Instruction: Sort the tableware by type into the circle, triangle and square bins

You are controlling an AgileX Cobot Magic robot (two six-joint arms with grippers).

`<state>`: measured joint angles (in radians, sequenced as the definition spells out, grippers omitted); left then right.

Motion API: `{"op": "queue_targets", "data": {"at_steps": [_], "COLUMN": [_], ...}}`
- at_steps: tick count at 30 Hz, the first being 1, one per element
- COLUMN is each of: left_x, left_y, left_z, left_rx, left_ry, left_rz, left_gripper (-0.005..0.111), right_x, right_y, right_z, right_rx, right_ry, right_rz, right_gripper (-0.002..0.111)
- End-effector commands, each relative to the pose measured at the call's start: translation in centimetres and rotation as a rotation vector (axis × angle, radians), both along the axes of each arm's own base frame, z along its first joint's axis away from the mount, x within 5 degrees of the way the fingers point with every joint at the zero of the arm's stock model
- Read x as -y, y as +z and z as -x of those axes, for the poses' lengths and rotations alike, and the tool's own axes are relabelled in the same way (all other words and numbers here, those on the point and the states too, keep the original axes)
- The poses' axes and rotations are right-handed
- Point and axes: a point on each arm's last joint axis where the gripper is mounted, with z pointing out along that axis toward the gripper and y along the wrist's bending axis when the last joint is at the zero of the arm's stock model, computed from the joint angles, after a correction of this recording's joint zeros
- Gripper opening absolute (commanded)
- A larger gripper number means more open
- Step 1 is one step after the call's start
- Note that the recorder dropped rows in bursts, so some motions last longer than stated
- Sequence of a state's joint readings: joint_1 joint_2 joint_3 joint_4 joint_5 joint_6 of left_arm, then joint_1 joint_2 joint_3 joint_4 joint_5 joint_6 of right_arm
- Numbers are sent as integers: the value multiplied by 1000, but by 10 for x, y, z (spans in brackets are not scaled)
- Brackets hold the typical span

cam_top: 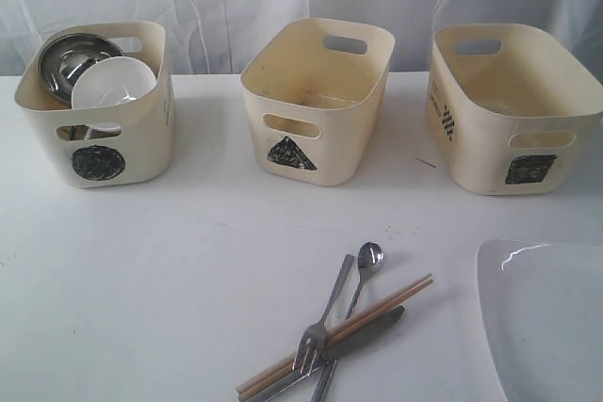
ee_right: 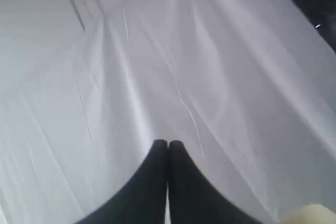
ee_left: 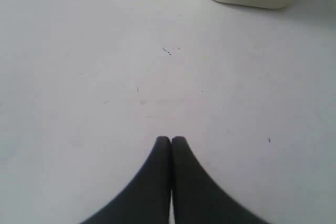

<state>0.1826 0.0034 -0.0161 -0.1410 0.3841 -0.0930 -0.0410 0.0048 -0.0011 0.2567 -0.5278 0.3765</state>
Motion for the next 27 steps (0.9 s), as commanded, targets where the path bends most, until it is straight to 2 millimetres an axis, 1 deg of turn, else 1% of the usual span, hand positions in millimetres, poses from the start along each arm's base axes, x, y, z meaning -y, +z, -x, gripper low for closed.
{"op": "queue_targets", "data": {"at_steps": [1,2,3,4,6,8,9,10,11,13,15,16,17,18,19,21,22,23,24,25,27], "left_x": [1,1,1,1,1,1,1,1,1,1,1,1,1,1,1,1,1,1,1,1,1], "left_y": [-6,-6,-6,-6,-6,-6,-6,-6,-6,-6,-6,-6,-6,-6,-6,-6,-6,-6,-6,-6,-6], "left_z": [2,2,2,2,2,2,2,2,2,2,2,2,2,2,2,2,2,2,2,2,2], "left_rx": [-43,-43,-43,-43,-43,-43,-43,-43,-43,-43,-43,-43,-43,-43,-43,-43,-43,-43,-43,-43,-43], "left_ry": [-13,-13,-13,-13,-13,-13,-13,-13,-13,-13,-13,-13,-13,-13,-13,-13,-13,-13,-13,-13,-13], "left_rz": [7,7,7,7,7,7,7,7,7,7,7,7,7,7,7,7,7,7,7,7,7], "left_gripper": [0,0,0,0,0,0,0,0,0,0,0,0,0,0,0,0,0,0,0,0,0], "right_x": [18,18,16,12,2,-13,-20,-26,-31,-34,-26,-21,-15,-8,-2,3,1,-5,-14,-25,-45], "right_y": [22,50,66,87,127,161,170,176,178,167,139,127,109,94,82,65,62,61,59,58,52], "right_z": [13,16,17,15,3,-22,-35,-54,-75,-116,-161,-177,-194,-207,-216,-225,-226,-226,-225,-223,-218], "right_rx": [232,322,353,371,363,284,221,125,12,-220,-476,-571,-688,-789,-868,-982,-1003,-1014,-1023,-1030,-1108], "right_ry": [38,32,28,30,38,46,58,80,98,85,53,31,-1,-31,-53,-72,-54,-22,13,49,108], "right_rz": [-377,-345,-295,-230,-61,194,295,411,521,748,882,914,944,945,931,801,711,634,605,620,673], "right_gripper": [0,0,0,0,0,0,0,0,0,0,0,0,0,0,0,0,0,0,0,0,0]}}
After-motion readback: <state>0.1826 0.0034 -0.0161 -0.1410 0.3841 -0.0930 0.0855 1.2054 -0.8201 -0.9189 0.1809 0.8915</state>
